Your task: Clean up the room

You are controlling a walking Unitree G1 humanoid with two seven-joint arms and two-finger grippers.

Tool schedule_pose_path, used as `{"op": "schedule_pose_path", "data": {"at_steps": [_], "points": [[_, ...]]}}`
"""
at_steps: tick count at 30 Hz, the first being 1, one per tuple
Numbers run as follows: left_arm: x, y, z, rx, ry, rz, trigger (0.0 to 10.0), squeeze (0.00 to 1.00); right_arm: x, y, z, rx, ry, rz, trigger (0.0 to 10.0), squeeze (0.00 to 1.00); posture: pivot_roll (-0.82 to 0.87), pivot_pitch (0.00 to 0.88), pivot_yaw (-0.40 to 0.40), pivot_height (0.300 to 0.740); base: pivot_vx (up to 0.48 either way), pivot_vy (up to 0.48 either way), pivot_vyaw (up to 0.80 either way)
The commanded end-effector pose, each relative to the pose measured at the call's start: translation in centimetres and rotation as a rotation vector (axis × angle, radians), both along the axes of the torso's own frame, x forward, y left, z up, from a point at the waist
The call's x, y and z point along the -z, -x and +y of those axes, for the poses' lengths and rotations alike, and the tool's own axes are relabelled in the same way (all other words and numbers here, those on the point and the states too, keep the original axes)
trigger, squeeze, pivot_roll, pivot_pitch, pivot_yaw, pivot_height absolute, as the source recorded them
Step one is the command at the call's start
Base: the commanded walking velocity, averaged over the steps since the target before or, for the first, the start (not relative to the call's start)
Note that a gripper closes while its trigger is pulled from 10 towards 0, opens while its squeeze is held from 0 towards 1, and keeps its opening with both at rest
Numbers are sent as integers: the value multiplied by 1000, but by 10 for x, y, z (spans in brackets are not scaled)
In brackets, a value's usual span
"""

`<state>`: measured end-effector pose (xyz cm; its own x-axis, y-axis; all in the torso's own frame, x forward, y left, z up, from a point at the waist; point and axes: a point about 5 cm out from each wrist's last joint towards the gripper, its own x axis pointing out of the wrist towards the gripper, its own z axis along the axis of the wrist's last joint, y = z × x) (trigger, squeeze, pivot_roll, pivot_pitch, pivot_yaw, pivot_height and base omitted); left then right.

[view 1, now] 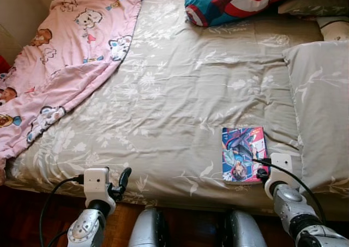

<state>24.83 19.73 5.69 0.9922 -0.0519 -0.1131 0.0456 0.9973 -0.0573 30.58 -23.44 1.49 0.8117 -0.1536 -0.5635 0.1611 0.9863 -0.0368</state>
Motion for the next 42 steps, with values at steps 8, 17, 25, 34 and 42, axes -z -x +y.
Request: {"op": "schedule_pose_path", "data": {"at_steps": [8, 17, 25, 34, 42], "points": [[5, 2, 1, -11, 5, 30, 10000, 0, 7, 6, 3, -25, 58, 31, 10000, 0, 138, 310, 146, 648, 0, 0, 0], [7, 1, 1, -15, 8, 31, 10000, 0, -5, -2, 1, 0, 74, -79, 10000, 0, 130, 295, 140, 648, 0, 0, 0], [9, -8, -2, -18, 21, 25, 10000, 0, -9, -4, 24, -30, -44, -266, 10000, 0, 91, 264, 122, 648, 0, 0, 0], [26, -19, -5, -36, 39, 79, 10000, 0, 23, 23, 48, -54, -108, -161, 10000, 0, 55, 206, 98, 708, 0, 0, 0], [57, -9, 8, -99, 43, 213, 10000, 0, 48, 48, 47, -51, -103, -21, 10000, 0, 49, 150, 64, 740, 0, 0, 0]]}}
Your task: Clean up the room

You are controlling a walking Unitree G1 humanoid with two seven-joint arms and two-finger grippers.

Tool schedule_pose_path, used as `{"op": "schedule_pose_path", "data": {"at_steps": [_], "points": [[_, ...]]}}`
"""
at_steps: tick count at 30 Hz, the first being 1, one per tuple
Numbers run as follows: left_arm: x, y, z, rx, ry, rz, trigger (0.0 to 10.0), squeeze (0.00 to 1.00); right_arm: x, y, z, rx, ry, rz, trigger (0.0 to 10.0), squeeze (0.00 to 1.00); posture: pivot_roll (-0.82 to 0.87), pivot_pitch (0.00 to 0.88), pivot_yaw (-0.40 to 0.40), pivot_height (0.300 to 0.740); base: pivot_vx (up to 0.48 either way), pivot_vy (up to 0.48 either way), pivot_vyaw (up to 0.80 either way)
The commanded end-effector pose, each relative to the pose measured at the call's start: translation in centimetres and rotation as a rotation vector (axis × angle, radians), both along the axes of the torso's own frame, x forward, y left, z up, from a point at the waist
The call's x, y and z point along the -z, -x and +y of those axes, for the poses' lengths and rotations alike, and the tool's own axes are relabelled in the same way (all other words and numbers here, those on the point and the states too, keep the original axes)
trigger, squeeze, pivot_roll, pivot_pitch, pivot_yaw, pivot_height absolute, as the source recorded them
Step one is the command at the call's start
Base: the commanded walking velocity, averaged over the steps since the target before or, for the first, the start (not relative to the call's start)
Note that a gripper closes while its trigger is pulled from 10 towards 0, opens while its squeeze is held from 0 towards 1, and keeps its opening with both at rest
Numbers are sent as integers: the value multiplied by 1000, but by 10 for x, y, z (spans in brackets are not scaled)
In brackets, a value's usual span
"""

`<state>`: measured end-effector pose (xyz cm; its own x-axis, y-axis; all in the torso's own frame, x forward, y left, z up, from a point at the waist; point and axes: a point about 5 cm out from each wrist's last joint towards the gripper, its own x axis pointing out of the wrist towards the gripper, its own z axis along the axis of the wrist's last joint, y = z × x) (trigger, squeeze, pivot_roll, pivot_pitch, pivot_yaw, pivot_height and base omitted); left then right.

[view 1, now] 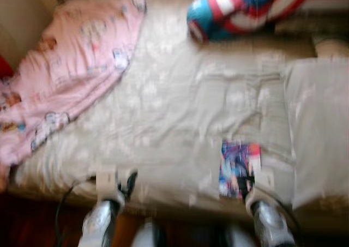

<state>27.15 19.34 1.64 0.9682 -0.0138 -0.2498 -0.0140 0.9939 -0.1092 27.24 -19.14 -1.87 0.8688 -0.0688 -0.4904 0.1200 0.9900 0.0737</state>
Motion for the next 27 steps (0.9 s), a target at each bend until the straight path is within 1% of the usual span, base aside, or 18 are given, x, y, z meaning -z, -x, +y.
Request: {"op": "schedule_pose_path", "data": {"at_steps": [1, 2, 3, 4, 6, 7, 8, 10, 12, 13, 14, 17, 19, 20, 21, 24, 25, 27], "points": [[20, 16, 14, -53, -11, 93, 10000, 0, 16, 17, 5, -22, -2, 90, 10000, 0, 47, 147, 62, 740, 0, 0, 0], [27, 19, 18, -88, 2, 124, 10000, 0, 19, 20, 5, -27, -2, 113, 10000, 0, 39, 135, 56, 740, 0, 0, 0], [27, 19, 18, -88, 2, 124, 10000, 0, 19, 20, 5, -27, -2, 113, 10000, 0, 39, 135, 56, 740, 0, 0, 0], [29, 21, 24, -113, -4, 135, 10000, 0, 22, 23, 4, -28, -2, 130, 10000, 0, 20, 125, 50, 740, 0, 0, 0], [23, 15, 35, -161, 4, 122, 10000, 0, 24, 26, 0, -18, -8, 155, 10000, 0, 12, 122, 43, 740, 0, 0, 0], [22, 13, 37, -166, 12, 127, 10000, 0, 24, 26, -2, -13, -4, 155, 10000, 0, 29, 106, 35, 740, 0, 0, 0], [22, 10, 39, -157, 29, 152, 10000, 0, 26, 29, -5, 5, 1, 163, 10000, 0, 33, 103, 34, 740, 0, 0, 0], [23, 9, 39, -149, 30, 165, 10000, 0, 26, 30, -6, 7, 2, 167, 10000, 0, 33, 97, 32, 740, 0, 0, 0], [32, 13, 35, -122, 16, 218, 10000, 0, 32, 38, -7, -8, 19, 200, 10000, 0, 31, 73, 27, 740, 0, 0, 0], [32, 13, 35, -122, 16, 218, 10000, 0, 32, 38, -7, -8, 19, 200, 10000, 0, 31, 73, 27, 740, 0, 0, 0], [42, 21, 32, -122, 9, 273, 10000, 0, 35, 43, -8, 0, 15, 216, 10000, 0, 25, 65, 26, 740, 0, 0, 0], [58, 38, 27, -110, -12, 367, 10000, 0, 41, 53, -8, 16, -6, 240, 10000, 0, 12, 56, 25, 740, 0, 0, 0], [66, 48, 23, -96, -37, 408, 10000, 0, 46, 60, -8, 21, 4, 275, 10000, 0, 17, 48, 22, 740, 0, 0, 0], [70, 53, 23, -106, -37, 426, 10000, 0, 48, 63, -9, 23, 5, 282, 10000, 0, 19, 47, 21, 740, 0, 0, 0], [76, 61, 23, -137, -30, 467, 10000, 0, 51, 69, -10, 26, 12, 302, 10000, 0, 21, 44, 18, 740, 0, 0, 0], [83, 72, 23, -152, -38, 518, 10000, 0, 57, 80, -13, 28, 34, 346, 10000, 0, 17, 39, 12, 740, 0, 0, 0], [83, 72, 23, -152, -38, 518, 10000, 0, 57, 80, -13, 28, 34, 346, 10000, 0, 17, 39, 12, 740, 0, 0, 0], [85, 74, 21, -150, -41, 531, 10000, 0, 59, 85, -16, 22, 39, 362, 10000, 0, 17, 37, 10, 740, 0, 0, 0]]}}
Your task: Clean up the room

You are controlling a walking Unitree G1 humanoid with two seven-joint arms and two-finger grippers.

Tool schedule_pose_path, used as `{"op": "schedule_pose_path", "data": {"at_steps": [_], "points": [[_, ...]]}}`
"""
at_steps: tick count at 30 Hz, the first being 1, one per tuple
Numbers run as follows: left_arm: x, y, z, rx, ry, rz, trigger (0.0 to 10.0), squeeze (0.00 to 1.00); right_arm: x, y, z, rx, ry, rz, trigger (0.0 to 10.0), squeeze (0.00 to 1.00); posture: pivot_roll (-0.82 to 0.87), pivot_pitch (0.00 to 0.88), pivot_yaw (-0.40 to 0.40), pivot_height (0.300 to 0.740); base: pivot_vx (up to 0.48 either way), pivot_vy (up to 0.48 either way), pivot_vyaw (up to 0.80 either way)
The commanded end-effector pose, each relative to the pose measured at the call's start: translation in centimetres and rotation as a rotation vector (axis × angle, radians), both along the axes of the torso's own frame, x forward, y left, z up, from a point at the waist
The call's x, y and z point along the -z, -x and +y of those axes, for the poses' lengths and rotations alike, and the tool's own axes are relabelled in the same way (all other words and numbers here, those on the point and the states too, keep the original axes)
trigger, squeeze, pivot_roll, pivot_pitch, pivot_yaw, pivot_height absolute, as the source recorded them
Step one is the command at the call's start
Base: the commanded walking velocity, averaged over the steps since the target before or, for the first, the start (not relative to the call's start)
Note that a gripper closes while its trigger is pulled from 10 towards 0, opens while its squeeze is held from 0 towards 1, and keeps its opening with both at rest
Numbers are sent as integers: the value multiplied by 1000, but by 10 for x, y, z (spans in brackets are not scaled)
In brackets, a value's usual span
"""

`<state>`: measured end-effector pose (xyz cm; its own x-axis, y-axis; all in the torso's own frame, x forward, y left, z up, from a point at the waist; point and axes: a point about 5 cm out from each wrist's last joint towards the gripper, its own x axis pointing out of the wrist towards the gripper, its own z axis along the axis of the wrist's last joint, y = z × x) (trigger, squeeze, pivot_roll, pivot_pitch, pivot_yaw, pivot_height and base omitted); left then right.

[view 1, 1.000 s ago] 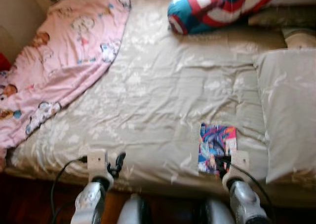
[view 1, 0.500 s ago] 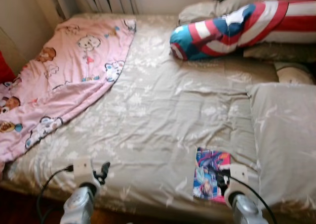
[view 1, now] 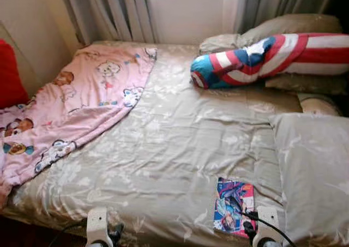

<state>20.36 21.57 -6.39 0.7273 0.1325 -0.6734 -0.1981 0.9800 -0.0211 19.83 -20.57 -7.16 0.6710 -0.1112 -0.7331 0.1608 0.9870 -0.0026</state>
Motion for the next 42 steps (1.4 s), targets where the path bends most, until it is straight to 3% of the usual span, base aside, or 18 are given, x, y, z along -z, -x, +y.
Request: {"op": "schedule_pose_path", "data": {"at_steps": [1, 6, 7, 8, 12, 13, 14, 24, 25, 26, 35, 36, 42], "points": [[5, 6, -3, 13, -3, 43, 10000, 0, 7, 13, -3, -13, 15, 52, 10000, 0, 18, 36, 11, 740, 0, 0, 0], [5, 3, -9, 50, -11, 49, 10000, 0, 8, 18, -7, -6, 17, 65, 10000, 0, 14, 31, 12, 740, 0, 0, 0], [5, 3, -9, 59, -18, 52, 10000, 224, 9, 18, -7, -5, 17, 67, 10000, 0, 13, 27, 11, 740, 0, 0, 0], [5, 3, -10, 69, -26, 58, 10000, 1000, 9, 18, -7, -3, 16, 70, 10000, 0, 12, 24, 11, 740, 0, 0, 0], [7, 5, -10, 70, -27, 68, 10000, 1000, 8, 17, -6, -2, 14, 71, 10000, 0, 11, 20, 12, 740, 0, 0, 0], [8, 7, -9, 77, -38, 79, 10000, 302, 8, 16, -4, -2, 8, 69, 10000, 0, 11, 17, 13, 740, 0, 0, 0], [8, 8, -9, 83, -46, 84, 10000, 0, 8, 15, -4, -3, 4, 68, 10000, 0, 11, 17, 13, 740, 0, 0, 0], [11, 14, -7, 69, -48, 104, 10000, 0, 7, 12, 1, -20, -5, 70, 10000, 0, 16, 63, 15, 740, 0, 0, 0], [11, 14, -7, 68, -48, 104, 10000, 0, 7, 12, 2, -20, -6, 68, 10000, 408, 16, 63, 15, 740, 0, 0, 0], [11, 14, -6, 68, -49, 105, 10000, 0, 8, 12, 2, -14, -11, 68, 10000, 1000, 18, 69, 16, 740, 0, 0, 0], [12, 17, -5, 68, -51, 111, 10000, 0, 9, 13, 3, -6, -8, 79, 10000, 992, 20, 102, 18, 740, 0, 0, 0], [12, 17, -5, 68, -50, 111, 10000, 0, 8, 12, 4, -5, -8, 77, 10000, 0, 19, 106, 19, 740, 0, 0, 0], [12, 16, -8, 71, -46, 105, 10000, 0, 8, 12, 4, -16, -5, 82, 10000, 0, 21, 122, 19, 740, 0, 0, 0]]}}
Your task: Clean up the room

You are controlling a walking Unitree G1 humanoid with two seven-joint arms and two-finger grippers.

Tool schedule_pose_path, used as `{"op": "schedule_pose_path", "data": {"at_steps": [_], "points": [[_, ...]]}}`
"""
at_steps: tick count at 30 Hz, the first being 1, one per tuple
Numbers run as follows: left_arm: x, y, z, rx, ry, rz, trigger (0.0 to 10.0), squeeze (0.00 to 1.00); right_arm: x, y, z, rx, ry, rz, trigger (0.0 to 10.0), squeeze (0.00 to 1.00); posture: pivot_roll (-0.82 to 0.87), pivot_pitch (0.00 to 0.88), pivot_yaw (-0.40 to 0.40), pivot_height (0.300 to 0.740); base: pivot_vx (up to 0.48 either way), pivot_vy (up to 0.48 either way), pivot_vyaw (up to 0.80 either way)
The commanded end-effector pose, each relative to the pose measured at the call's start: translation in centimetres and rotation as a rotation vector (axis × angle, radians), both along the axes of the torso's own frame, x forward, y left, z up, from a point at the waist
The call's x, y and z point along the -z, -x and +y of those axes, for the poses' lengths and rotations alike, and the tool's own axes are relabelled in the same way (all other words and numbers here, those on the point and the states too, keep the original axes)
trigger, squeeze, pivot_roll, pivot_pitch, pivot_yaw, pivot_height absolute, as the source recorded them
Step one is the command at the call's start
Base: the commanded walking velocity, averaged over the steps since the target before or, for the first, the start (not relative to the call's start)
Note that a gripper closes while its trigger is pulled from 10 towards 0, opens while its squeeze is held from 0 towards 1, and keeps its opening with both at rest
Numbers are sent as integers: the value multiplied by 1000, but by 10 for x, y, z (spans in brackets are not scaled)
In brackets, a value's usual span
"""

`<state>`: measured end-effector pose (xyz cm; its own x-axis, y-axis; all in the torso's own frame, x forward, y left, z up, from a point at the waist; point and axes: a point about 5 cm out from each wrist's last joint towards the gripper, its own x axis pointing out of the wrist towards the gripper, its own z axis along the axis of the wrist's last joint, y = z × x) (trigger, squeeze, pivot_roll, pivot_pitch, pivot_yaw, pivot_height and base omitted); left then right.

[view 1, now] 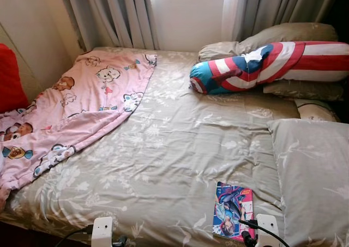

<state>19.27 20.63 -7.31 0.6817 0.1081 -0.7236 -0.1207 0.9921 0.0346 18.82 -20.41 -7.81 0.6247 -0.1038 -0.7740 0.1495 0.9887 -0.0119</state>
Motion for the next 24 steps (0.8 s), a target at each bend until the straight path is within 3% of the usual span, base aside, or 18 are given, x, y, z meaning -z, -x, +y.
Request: {"op": "schedule_pose_path", "data": {"at_steps": [1, 10, 19, 24], "points": [[3, 5, 0, -6, -3, 25, 10000, 0, 2, 2, 3, -14, 2, 21, 10000, 0, 21, 122, 19, 740, 0, 0, 475], [0, -1, 1, -8, 0, 11, 10000, 0, 3, 2, 5, -26, 0, 31, 10000, 0, 29, 139, 20, 740, 0, 0, 743], [1, 2, 5, -27, 16, 15, 10000, 0, 3, 4, 3, 15, -18, 28, 10000, 0, 28, 143, 22, 740, 0, 0, 0], [3, 7, 5, -25, 14, 33, 10000, 0, 3, 4, 3, 17, -21, 28, 10000, 0, 28, 143, 22, 740, 0, 339, 0]]}}
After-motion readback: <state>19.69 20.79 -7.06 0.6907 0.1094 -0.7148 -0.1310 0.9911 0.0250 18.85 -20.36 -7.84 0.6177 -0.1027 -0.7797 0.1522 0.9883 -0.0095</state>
